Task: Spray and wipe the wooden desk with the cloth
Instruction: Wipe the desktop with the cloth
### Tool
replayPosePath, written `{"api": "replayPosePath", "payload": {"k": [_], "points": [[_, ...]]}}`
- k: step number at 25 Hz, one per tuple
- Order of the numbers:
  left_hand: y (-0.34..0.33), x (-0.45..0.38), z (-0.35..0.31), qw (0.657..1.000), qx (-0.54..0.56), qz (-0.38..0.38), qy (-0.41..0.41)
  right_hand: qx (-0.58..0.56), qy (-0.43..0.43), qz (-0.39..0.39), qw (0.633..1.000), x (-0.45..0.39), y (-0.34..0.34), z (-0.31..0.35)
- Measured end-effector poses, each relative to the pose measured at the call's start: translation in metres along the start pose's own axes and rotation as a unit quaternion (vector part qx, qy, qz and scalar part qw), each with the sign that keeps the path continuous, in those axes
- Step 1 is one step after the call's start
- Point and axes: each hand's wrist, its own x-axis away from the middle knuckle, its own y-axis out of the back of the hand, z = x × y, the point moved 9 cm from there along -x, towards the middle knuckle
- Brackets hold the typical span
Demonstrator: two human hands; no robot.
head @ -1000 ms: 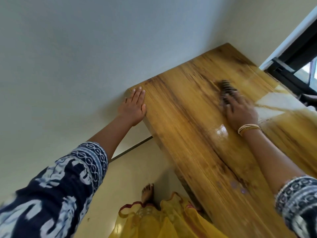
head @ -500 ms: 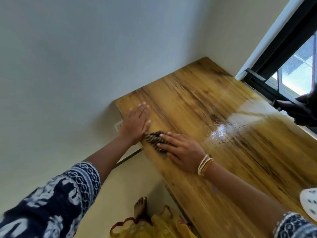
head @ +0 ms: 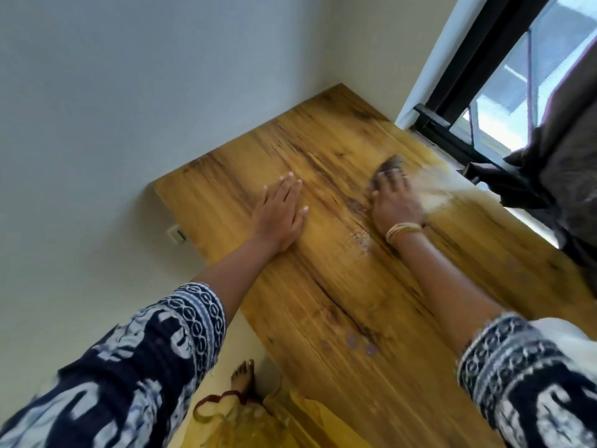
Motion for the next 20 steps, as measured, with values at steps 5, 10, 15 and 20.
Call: {"api": "replayPosePath", "payload": {"k": [5,10,15,20], "points": [[-0.012,-0.007,-0.007,0.999,-0.05,-0.006,-0.01,-0.035,0.256,-0.004,0.966,0.1,-0.016,0.085],[-0.011,-0.007,-0.002,0.999,-0.036,-0.017,0.012,-0.017,0.099,-0.058,0.993,-0.004,0.001,-0.016],[-0.007,-0.007,0.001,0.999,-0.009,-0.035,0.035,-0.033,-0.186,-0.027,0.982,-0.048,-0.009,-0.138],[-0.009,-0.009,0.002,0.999,-0.015,-0.024,0.036,-0.018,-0.064,-0.047,0.997,-0.008,0.004,-0.028]]}}
